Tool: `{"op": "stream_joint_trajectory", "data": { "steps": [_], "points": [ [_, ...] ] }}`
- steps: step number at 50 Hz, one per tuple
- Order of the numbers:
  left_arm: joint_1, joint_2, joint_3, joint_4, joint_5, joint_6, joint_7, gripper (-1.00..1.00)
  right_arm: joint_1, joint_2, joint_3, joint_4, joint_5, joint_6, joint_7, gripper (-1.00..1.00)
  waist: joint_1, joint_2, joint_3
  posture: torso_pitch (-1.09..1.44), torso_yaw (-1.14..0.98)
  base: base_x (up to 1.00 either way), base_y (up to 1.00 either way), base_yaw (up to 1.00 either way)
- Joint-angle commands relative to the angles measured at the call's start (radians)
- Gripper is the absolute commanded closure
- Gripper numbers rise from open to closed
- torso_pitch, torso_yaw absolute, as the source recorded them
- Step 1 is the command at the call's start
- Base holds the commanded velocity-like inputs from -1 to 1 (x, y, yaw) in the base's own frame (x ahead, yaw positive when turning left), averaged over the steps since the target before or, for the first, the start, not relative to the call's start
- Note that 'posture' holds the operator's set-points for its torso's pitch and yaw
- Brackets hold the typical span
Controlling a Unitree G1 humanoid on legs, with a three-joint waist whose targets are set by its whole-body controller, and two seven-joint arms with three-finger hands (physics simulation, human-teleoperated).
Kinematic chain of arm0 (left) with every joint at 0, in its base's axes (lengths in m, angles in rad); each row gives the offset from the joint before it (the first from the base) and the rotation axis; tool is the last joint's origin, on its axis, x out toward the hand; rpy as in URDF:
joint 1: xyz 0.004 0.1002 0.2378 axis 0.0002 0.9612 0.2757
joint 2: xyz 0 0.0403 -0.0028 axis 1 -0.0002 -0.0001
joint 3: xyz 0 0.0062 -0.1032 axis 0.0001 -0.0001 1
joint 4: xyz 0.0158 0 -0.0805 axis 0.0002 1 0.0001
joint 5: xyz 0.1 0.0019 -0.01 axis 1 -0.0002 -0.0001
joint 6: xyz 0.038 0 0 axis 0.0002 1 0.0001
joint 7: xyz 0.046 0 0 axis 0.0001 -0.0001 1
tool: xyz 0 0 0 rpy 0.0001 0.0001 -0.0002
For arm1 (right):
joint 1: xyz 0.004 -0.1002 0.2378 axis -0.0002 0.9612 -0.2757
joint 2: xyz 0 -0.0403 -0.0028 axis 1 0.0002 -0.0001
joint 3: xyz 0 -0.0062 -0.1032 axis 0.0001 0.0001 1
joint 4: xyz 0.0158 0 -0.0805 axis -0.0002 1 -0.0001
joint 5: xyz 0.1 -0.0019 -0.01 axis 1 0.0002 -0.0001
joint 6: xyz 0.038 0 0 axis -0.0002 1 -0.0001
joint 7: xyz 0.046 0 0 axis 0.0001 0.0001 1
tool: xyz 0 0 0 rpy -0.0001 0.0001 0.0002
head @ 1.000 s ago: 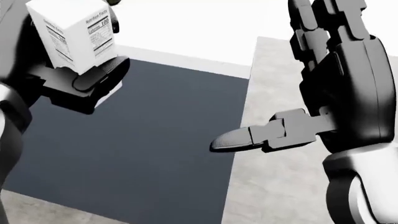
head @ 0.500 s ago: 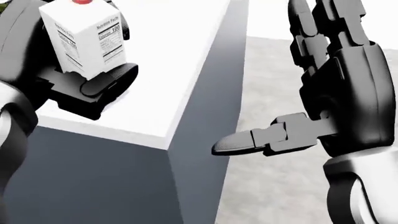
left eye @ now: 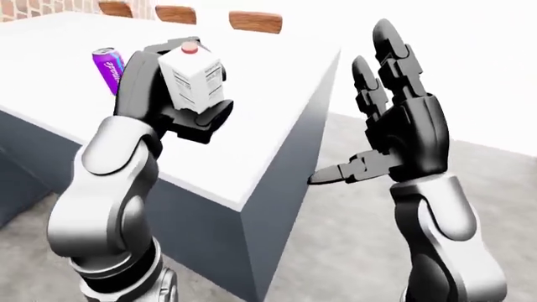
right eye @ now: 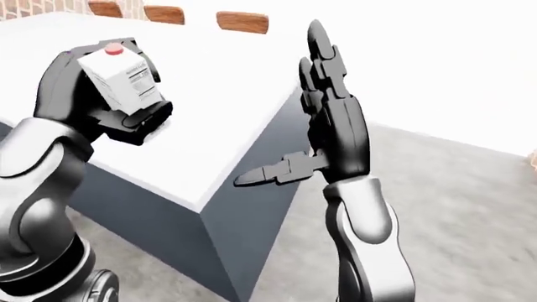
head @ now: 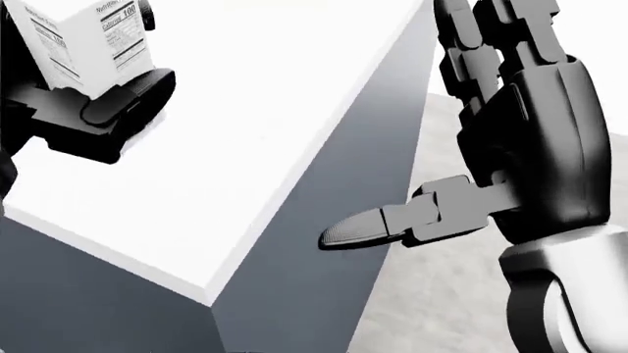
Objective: Move the drinks to the dining counter.
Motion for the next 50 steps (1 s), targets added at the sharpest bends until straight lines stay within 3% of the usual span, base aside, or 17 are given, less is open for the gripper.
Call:
{"op": "stream_joint_trajectory", "data": {
  "steps": [1, 2, 3, 8, 11, 12, 19, 20, 22, 25, 42, 50],
  "points": [
    [-0.024, -0.003, -0.016, -0.008, -0.011, -0.027, -0.001, 1.0, -0.007, -0.003, -0.017, -0.012, -0.013, -0.034, -0.002, -1.0, -0.015, -0.022, 0.0, 0.0, 0.0, 0.0, 0.0, 0.0],
    [-0.025, -0.004, -0.016, -0.005, -0.011, -0.029, 0.0, 1.0, -0.008, -0.002, -0.018, -0.013, -0.013, -0.033, -0.003, -1.0, -0.024, -0.038, 0.009, 0.0, 0.0, 0.0, 0.0, 0.0],
    [-0.025, -0.005, -0.018, 0.003, -0.011, -0.037, 0.001, 1.0, -0.009, -0.001, -0.018, -0.015, -0.014, -0.031, -0.003, -1.0, -0.018, 0.004, 0.005, 0.0, 0.0, 0.0, 0.0, 0.0],
    [-0.018, -0.005, -0.014, 0.062, -0.005, -0.089, 0.005, 1.0, -0.01, -0.001, -0.017, -0.027, -0.017, -0.022, -0.006, -1.0, -0.012, 0.028, -0.026, 0.0, 0.0, 0.0, 0.0, 0.0],
    [-0.021, -0.002, -0.008, 0.103, -0.005, -0.119, 0.01, 1.0, -0.007, -0.001, -0.016, -0.024, -0.022, -0.028, -0.004, -1.0, -0.021, 0.078, -0.032, 0.0, 0.0, 0.0, 0.0, 0.0],
    [-0.023, -0.001, -0.006, 0.121, -0.005, -0.13, 0.013, 1.0, -0.007, -0.001, -0.017, -0.029, -0.02, -0.026, -0.002, -1.0, -0.018, 0.054, -0.024, 0.0, 0.0, 0.0, 0.0, 0.0],
    [-0.047, 0.006, -0.005, 0.243, -0.002, -0.208, 0.035, 1.0, -0.016, -0.003, -0.017, -0.022, -0.029, -0.03, -0.002, -1.0, -0.011, 0.047, -0.033, 0.0, 0.0, 0.0, 0.0, 0.0],
    [-0.069, -0.013, 0.01, 0.542, 0.012, -0.433, 0.066, 1.0, -0.021, 0.001, -0.012, -0.015, -0.034, -0.036, -0.007, -1.0, -0.01, 0.045, -0.033, 0.0, 0.0, 0.0, 0.0, 0.0],
    [-0.084, -0.007, 0.003, 0.592, 0.0, -0.466, 0.078, 1.0, -0.023, 0.004, -0.008, -0.014, -0.037, -0.036, -0.008, -1.0, -0.002, 0.04, -0.03, 0.0, 0.0, 0.0, 0.0, 0.0],
    [-0.093, -0.006, -0.01, 0.643, -0.006, -0.504, 0.091, 1.0, -0.025, 0.006, -0.007, -0.021, -0.04, -0.031, -0.009, -1.0, -0.004, 0.044, -0.044, 0.0, 0.0, 0.0, 0.0, 0.0],
    [-0.164, -0.015, -0.024, 0.981, -0.021, -0.741, 0.128, 1.0, -0.026, 0.007, -0.017, -0.022, -0.031, -0.03, -0.008, -1.0, -0.005, 0.045, -0.045, 0.0, 0.0, 0.0, 0.0, 0.0],
    [-0.236, -0.024, -0.034, 1.235, 0.012, -0.894, 0.147, 1.0, -0.024, 0.004, -0.015, 0.005, -0.031, -0.057, -0.008, -1.0, -0.004, 0.043, -0.048, 0.0, 0.0, 0.0, 0.0, 0.0]
  ]
}}
